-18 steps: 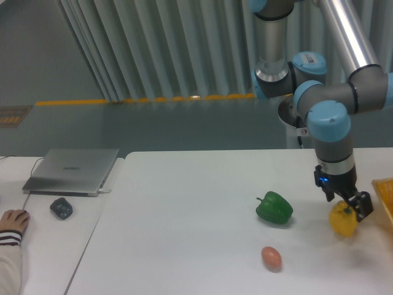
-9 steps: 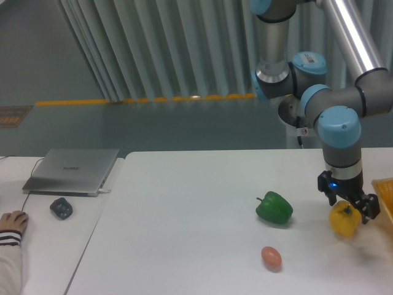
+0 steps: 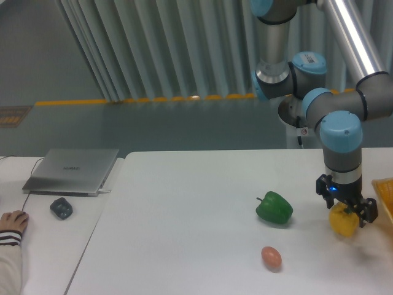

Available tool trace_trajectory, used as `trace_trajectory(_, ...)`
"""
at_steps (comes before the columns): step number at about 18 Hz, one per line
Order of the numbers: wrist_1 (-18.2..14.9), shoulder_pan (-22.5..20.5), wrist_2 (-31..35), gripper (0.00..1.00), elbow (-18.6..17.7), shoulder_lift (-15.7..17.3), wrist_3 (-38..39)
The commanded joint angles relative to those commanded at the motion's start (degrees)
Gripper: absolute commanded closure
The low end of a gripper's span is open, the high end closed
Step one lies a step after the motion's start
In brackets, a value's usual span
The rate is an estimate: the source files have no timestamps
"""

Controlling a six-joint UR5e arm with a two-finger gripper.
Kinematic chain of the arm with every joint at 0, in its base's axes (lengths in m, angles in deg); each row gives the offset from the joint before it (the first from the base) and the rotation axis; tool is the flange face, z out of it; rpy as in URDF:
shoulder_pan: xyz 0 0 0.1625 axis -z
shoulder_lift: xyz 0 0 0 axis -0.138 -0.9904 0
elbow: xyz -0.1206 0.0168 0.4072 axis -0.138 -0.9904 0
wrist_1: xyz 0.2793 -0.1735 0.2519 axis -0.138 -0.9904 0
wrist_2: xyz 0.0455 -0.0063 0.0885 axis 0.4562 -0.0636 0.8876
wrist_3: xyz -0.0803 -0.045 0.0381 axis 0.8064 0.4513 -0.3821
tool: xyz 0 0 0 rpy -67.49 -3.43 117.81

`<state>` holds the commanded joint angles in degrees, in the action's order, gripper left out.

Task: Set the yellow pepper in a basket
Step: 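Lift the yellow pepper and carry it toward the yellow basket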

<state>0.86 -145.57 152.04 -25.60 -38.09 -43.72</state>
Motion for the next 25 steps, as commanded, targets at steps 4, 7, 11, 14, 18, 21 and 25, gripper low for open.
trace_trajectory(4, -5.97, 0.00, 0.26, 0.62, 2.55, 0.17, -1.14)
trace_trajectory(7, -7.65, 0.00, 0.09, 0.68, 3.51, 0.61, -1.14)
trace_trajectory(11, -9.05, -0.17, -0.70, 0.74, 5.26, 1.05, -1.14)
trace_trajectory(14, -13.10, -2.37, -4.56, 0.74, 10.36, 2.45, -1.32)
trace_trajectory(18, -12.66, -3.51, -4.40, 0.74, 11.87, 3.68, -9.91)
trace_trajectory(21, -11.53, -5.01, -3.78, 0.74, 12.22, 3.69, -20.54)
trace_trajectory(25, -11.34, -7.82, 3.84, 0.73, 12.57, 3.16, -30.65)
